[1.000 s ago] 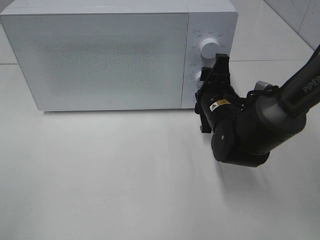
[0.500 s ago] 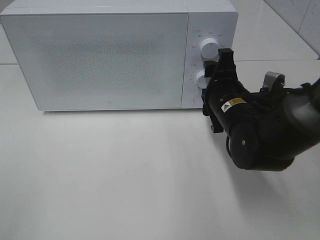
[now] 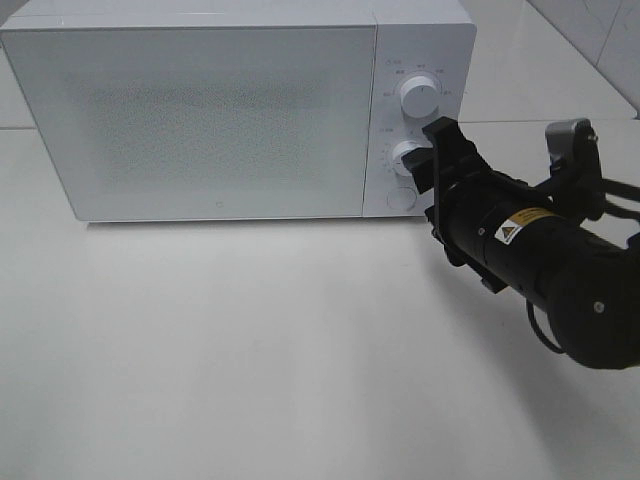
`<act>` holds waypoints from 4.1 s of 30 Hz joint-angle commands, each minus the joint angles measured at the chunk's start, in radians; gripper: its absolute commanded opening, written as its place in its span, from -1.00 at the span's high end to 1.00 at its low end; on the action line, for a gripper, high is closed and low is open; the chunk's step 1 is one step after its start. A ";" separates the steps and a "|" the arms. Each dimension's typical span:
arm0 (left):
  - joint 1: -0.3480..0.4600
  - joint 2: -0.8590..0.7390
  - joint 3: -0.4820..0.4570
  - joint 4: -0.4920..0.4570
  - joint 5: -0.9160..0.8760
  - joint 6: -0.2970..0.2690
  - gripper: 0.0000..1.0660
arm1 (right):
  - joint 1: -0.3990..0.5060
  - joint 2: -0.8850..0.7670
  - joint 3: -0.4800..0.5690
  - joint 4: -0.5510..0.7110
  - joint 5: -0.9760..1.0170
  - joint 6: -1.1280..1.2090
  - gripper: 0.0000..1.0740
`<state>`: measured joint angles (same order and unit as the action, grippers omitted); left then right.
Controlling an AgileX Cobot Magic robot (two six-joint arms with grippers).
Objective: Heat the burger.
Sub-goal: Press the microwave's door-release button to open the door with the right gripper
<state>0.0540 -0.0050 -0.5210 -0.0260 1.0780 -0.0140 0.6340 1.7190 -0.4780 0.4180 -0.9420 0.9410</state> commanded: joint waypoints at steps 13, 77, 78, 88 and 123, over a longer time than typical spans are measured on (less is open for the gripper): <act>0.001 -0.015 0.003 -0.004 -0.009 -0.005 -0.88 | -0.095 -0.254 -0.074 -0.016 0.713 -0.989 -0.17; 0.001 -0.015 0.003 -0.004 -0.009 -0.003 -0.88 | -0.441 -1.665 -0.030 -0.523 1.925 -0.866 -0.42; 0.001 -0.015 0.003 -0.004 -0.009 -0.003 -0.88 | -0.455 -1.704 -0.017 -0.508 1.902 -0.875 -0.42; 0.001 -0.015 0.003 -0.003 -0.009 -0.003 -0.88 | -0.514 -1.749 -0.017 -0.506 1.902 -0.877 -0.42; 0.001 -0.015 0.003 -0.003 -0.009 -0.003 -0.88 | -0.514 -1.645 -0.082 -0.534 1.777 -0.880 -0.42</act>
<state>0.0540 -0.0050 -0.5210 -0.0250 1.0780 -0.0140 0.1260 0.0700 -0.5500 -0.1100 0.8580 0.0600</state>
